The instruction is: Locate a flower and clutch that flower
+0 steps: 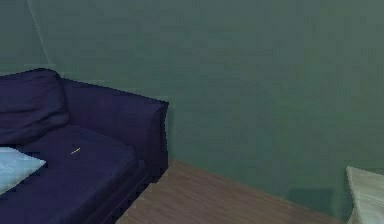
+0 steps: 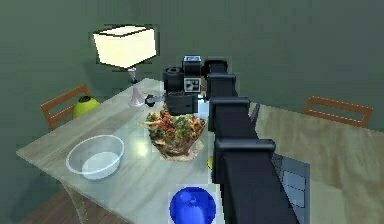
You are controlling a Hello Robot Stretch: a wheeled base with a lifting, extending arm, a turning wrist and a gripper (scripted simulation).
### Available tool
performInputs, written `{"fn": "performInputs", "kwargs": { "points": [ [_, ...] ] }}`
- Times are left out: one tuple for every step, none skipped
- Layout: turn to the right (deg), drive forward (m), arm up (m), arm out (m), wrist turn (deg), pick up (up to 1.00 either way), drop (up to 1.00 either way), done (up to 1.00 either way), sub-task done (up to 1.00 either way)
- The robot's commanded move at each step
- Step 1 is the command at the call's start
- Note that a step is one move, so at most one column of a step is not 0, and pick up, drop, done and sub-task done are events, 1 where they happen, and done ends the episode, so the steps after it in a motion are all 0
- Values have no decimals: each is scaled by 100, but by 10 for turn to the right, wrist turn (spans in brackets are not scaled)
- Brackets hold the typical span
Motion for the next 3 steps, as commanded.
{"fn": "performInputs", "kwargs": {
  "points": [
    [0,0,-20,0,0,0,0,0,0],
    [0,0,0,0,0,100,0,0,0],
    [0,0,10,0,0,0,0,0,0]
  ]
}}
